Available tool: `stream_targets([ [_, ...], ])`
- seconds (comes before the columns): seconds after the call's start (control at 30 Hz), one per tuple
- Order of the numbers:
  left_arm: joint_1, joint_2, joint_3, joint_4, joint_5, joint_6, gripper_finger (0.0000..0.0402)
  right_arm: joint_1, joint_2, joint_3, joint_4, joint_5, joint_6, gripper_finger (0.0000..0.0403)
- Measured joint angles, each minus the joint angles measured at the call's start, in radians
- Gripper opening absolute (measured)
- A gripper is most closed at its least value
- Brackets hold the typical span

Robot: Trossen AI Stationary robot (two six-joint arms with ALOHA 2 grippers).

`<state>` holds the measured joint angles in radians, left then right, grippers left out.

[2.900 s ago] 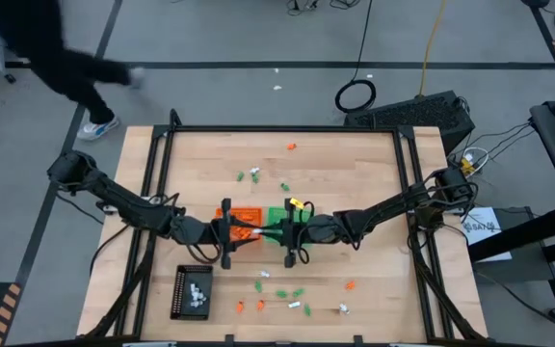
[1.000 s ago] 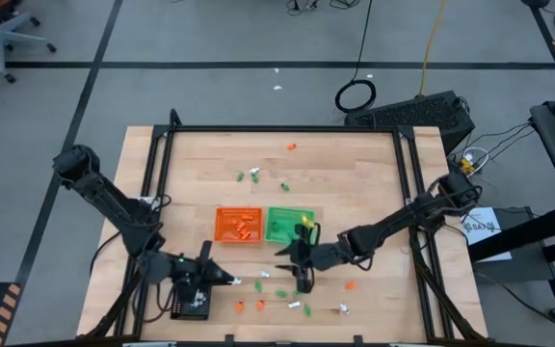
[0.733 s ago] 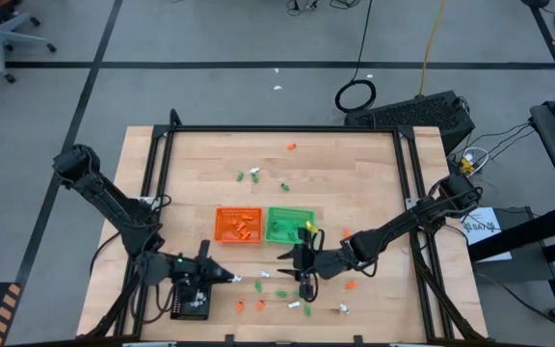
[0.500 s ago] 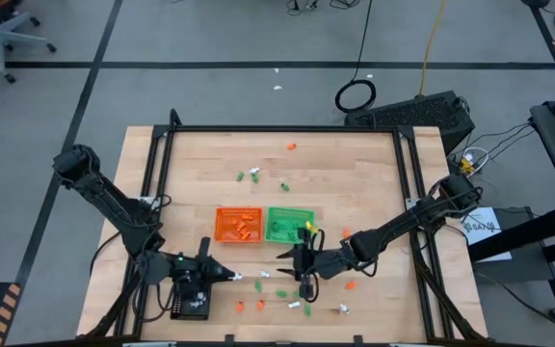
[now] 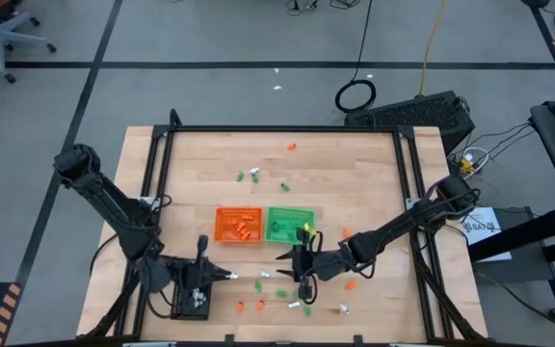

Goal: Sort Halloween decoration
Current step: Put the white skeleton toy into the black bin, then put the orange skeleton toy into the orange bin

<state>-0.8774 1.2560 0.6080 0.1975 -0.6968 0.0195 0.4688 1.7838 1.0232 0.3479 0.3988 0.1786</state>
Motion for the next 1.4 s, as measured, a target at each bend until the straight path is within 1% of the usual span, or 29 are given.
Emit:
stream_targets([
  [0.07, -0.017, 0.000, 0.036, -0.118, 0.002, -0.094, 0.0008, 0.009, 0.019, -0.001, 0.037, -0.001, 0.000, 0.0132],
  [0.17, -0.042, 0.000, 0.094, -0.311, 0.019, -0.295, 0.0008, 0.023, 0.048, -0.001, 0.124, -0.002, -0.019, 0.0132],
  [0.23, -0.059, 0.000, 0.133, -0.427, 0.054, -0.421, 0.0008, 0.032, 0.060, -0.001, 0.157, -0.003, -0.024, 0.0132],
  [0.3, -0.076, -0.001, 0.166, -0.524, 0.111, -0.534, 0.0008, 0.038, 0.068, -0.001, 0.185, -0.003, -0.023, 0.0132],
  [0.37, -0.093, -0.001, 0.180, -0.585, 0.173, -0.627, 0.0008, 0.044, 0.068, -0.001, 0.197, -0.003, -0.023, 0.0132],
  [0.5, -0.130, 0.000, 0.183, -0.650, 0.292, -0.789, 0.0008, 0.053, 0.068, 0.000, 0.207, 0.003, -0.010, 0.0132],
  [0.57, -0.148, 0.000, 0.183, -0.692, 0.324, -0.879, 0.0008, 0.057, 0.068, 0.000, 0.209, 0.024, -0.009, 0.0132],
  [0.63, -0.165, 0.000, 0.183, -0.726, 0.331, -0.946, 0.0008, 0.057, 0.068, 0.000, 0.211, 0.034, -0.007, 0.0132],
  [0.83, -0.188, 0.014, 0.172, -0.737, 0.310, -1.009, 0.0009, 0.057, 0.068, 0.000, 0.209, 0.047, 0.000, 0.0132],
  [0.93, -0.185, 0.034, 0.172, -0.742, 0.301, -1.010, 0.0020, 0.057, 0.068, 0.000, 0.209, 0.047, 0.000, 0.0132],
  [1.03, -0.174, 0.059, 0.172, -0.743, 0.303, -1.010, 0.0048, 0.062, 0.068, 0.000, 0.208, 0.047, 0.000, 0.0132],
  [1.27, -0.147, 0.072, 0.171, -0.757, 0.315, -1.009, 0.0132, 0.064, 0.068, 0.000, 0.194, 0.047, -0.005, 0.0132],
  [1.4, -0.128, 0.072, 0.171, -0.757, 0.323, -0.982, 0.0165, 0.064, 0.068, 0.000, 0.193, 0.046, -0.007, 0.0132],
])
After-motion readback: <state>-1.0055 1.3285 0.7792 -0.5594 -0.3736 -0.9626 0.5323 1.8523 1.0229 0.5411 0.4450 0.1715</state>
